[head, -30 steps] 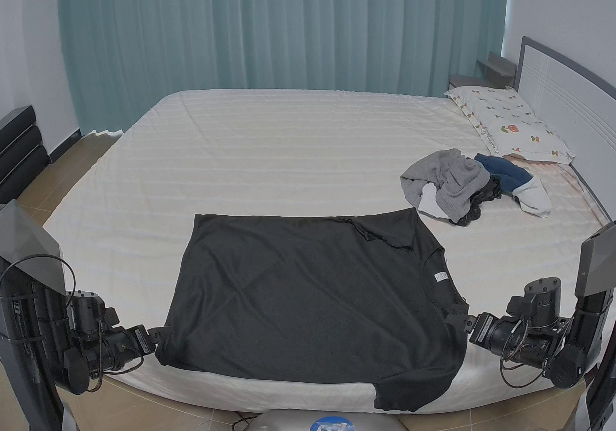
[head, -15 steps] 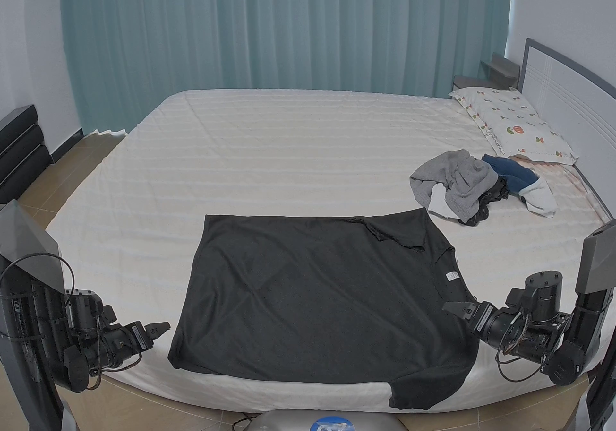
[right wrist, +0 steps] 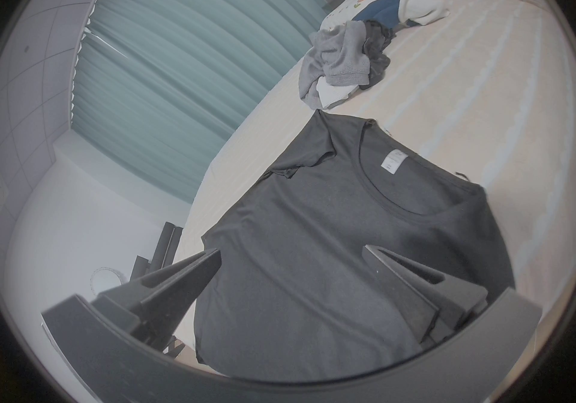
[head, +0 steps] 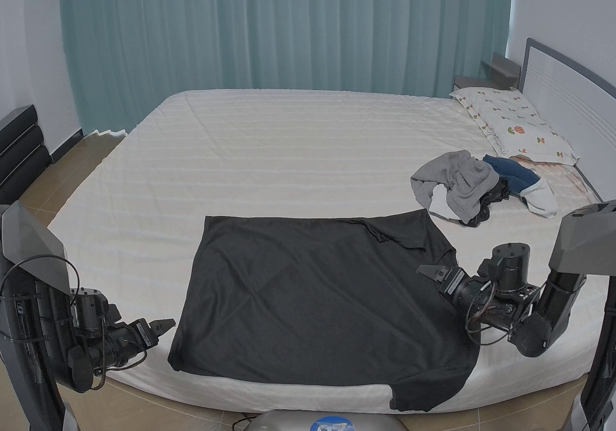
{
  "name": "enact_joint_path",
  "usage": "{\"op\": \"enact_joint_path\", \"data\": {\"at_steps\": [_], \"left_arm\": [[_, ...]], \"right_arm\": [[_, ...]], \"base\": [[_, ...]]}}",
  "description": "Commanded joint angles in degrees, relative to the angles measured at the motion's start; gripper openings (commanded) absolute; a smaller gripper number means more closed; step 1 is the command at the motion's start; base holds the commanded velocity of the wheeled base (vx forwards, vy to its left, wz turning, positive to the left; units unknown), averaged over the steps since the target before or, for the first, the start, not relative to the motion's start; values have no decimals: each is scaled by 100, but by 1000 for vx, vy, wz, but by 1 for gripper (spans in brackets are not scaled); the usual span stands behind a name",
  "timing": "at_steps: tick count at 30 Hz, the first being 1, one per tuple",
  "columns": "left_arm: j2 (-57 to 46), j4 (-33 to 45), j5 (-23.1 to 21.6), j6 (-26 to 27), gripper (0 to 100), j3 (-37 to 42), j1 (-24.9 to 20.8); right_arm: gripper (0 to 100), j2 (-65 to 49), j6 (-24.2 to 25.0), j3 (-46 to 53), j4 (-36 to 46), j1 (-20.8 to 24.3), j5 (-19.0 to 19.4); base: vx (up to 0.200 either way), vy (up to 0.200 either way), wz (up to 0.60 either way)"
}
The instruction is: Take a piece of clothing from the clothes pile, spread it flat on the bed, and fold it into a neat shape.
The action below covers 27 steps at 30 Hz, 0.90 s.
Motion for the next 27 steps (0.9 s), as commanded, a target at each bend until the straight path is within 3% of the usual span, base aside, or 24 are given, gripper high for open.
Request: {"op": "enact_joint_path", "data": {"at_steps": [1,6,18,27], "left_arm": [[36,-6,-23,-431,100,-163,-11],[159,-6,-5,-396,100,-190,-64],[335,-76,12,-431,100,-348,-73],[387,-76,21,-431,100,-339,-73]], "right_arm": [[100,599,35,-1535,1249,54,0],[100,995,35,-2431,1732,63,-9],[100,1812,35,-4330,3296,27,-26],[100,2401,35,-5288,3718,-78,-132]], "base": [[200,0,0],[200,0,0],[0,0,0],[0,0,0]]}}
